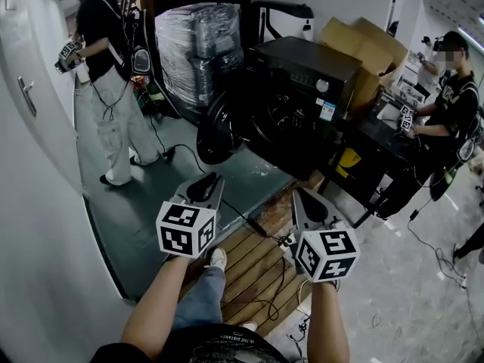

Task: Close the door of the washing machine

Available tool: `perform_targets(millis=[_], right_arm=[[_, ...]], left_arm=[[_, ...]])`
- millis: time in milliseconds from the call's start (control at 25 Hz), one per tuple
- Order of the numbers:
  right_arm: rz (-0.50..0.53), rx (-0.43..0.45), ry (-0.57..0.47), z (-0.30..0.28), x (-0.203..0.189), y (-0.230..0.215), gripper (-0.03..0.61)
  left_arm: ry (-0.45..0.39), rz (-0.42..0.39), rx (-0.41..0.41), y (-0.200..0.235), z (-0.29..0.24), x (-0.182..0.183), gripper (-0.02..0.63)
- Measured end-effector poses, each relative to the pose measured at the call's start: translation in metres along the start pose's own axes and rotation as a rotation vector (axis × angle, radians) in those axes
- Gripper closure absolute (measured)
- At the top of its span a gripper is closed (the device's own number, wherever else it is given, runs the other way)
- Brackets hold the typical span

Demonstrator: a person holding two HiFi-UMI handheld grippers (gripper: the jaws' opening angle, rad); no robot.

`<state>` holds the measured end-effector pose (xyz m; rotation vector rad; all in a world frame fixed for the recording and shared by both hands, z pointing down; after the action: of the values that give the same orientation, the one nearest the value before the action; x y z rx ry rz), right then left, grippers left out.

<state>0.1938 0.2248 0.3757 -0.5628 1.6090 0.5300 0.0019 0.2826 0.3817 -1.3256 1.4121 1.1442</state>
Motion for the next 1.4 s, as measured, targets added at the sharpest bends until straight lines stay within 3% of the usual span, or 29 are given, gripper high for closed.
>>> perform_targets(millis=[560,1400], right_arm=[[0.013,0.024,0.017,-0.071,0.004,-0.014,0.558],[-0.006,0.017,0.047,-0.254,-0.002,-0.066,0.557]], left_arm=[[0.010,0.014,0.003,0.046,-0.063,0.011,0.503],[0.057,0.019,-0.048,0.149,-0.231,0.024,0.433]])
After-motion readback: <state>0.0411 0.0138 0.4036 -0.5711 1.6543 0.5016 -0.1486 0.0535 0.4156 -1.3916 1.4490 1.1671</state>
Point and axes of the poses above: the fingertips, and each gripper's own axes: z backward along the fingers, y to its left, x out of its top, the point moved 3 cm from there along z, backward along the fingers, and after that the axes turned 4 degrees about z, right-handed, at the moved point
